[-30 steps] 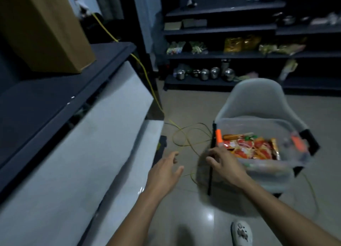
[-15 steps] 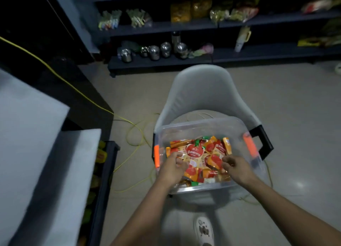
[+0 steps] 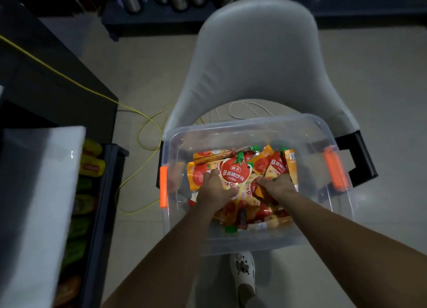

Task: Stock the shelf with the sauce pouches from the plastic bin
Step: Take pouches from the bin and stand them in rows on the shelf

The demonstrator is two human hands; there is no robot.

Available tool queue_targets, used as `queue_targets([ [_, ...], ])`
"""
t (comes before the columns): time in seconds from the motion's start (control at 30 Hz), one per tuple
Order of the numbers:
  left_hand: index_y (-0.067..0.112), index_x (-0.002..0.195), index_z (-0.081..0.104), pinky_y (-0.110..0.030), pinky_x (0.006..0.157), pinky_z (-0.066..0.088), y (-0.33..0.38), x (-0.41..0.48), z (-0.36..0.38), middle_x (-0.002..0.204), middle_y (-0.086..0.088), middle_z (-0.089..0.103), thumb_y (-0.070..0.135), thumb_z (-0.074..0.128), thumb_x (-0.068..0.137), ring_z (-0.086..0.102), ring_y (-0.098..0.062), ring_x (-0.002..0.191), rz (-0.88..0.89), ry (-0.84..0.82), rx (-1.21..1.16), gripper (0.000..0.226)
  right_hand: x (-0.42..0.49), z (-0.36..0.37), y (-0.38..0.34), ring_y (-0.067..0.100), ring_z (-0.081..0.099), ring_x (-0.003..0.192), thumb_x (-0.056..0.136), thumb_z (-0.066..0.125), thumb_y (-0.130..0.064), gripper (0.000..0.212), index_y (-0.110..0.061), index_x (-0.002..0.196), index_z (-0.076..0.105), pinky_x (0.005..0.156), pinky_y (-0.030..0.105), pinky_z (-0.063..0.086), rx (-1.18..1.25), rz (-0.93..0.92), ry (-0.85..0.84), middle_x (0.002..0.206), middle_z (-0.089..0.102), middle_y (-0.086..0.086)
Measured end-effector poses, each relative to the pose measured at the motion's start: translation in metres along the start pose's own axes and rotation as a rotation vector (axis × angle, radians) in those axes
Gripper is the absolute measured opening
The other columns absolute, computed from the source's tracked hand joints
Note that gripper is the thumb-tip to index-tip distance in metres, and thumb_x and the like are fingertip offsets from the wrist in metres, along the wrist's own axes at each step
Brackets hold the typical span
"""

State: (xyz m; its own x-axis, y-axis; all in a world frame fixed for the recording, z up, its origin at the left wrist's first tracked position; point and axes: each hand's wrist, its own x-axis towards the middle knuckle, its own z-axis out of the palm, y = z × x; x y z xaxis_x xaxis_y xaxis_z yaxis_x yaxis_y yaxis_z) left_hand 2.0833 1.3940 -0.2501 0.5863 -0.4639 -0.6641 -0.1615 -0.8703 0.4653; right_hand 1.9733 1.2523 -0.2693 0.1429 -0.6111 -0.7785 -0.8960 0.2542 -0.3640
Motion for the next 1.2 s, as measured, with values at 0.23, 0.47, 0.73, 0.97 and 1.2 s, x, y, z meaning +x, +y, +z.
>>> queue_targets([
  [0.23, 0.013, 0.132, 0.042, -0.039, 0.092, 0.052, 0.006, 0.008, -0.003, 0.129, -0.007, 0.056, 0.043, 0.083, 0.07, 0.055, -0.029, 0.118, -0.088, -0.06, 0.127, 0.08, 0.013, 0.012, -0.002, 0.041, 0.046, 0.124, 0.062, 0.079, -0.049, 0.111, -0.005, 0.142, 0.017, 0.099, 0.052, 0.044, -0.043, 0.103, 0.099, 0.138, 0.042, 0.018],
  [0.47, 0.01, 0.114, 0.061, -0.036, 0.091, 0.05, 0.005, -0.018, -0.008, 0.119, -0.01, 0.065, 0.047, 0.075, 0.076, 0.059, -0.031, 0.111, -0.089, 0.108, 0.081, 0.055, -0.002, -0.003, -0.003, 0.036, 0.062, 0.099, 0.047, 0.069, -0.051, 0.091, -0.006, 0.124, 0.05, 0.083, 0.047, 0.056, 0.214, 0.03, 0.11, 0.112, 0.063, 0.015],
  [0.73, 0.018, 0.107, 0.067, -0.04, 0.09, 0.054, 0.01, -0.076, -0.042, 0.104, -0.002, 0.072, 0.016, 0.073, 0.08, 0.067, -0.023, 0.098, 0.009, 0.209, -0.542, 0.027, -0.081, 0.0, -0.005, 0.028, 0.063, 0.099, 0.041, 0.063, -0.057, 0.078, -0.023, 0.11, 0.053, 0.087, 0.048, 0.052, 0.118, -0.329, 0.223, 0.103, 0.066, 0.004],
  [0.97, 0.019, 0.112, 0.067, -0.048, 0.087, 0.057, -0.027, -0.172, -0.074, 0.1, -0.005, 0.075, 0.037, 0.071, 0.083, 0.072, -0.025, 0.092, 0.033, 0.237, -0.995, 0.035, -0.252, 0.016, -0.006, 0.017, 0.061, 0.1, 0.051, 0.069, -0.047, 0.09, -0.036, 0.132, 0.032, 0.083, 0.045, 0.056, 0.097, -0.668, 0.074, 0.119, 0.057, -0.005],
  [1.2, 0.012, 0.107, 0.071, -0.043, 0.084, 0.059, -0.103, -0.314, -0.115, 0.099, -0.011, 0.076, 0.033, 0.08, 0.077, 0.074, -0.028, 0.09, 0.116, 0.233, -1.228, 0.038, -0.406, 0.064, 0.017, 0.021, 0.045, 0.124, 0.064, 0.077, -0.047, 0.098, -0.025, 0.143, 0.023, 0.104, 0.042, 0.041, -0.2, -0.964, 0.05, 0.139, 0.044, 0.002],
])
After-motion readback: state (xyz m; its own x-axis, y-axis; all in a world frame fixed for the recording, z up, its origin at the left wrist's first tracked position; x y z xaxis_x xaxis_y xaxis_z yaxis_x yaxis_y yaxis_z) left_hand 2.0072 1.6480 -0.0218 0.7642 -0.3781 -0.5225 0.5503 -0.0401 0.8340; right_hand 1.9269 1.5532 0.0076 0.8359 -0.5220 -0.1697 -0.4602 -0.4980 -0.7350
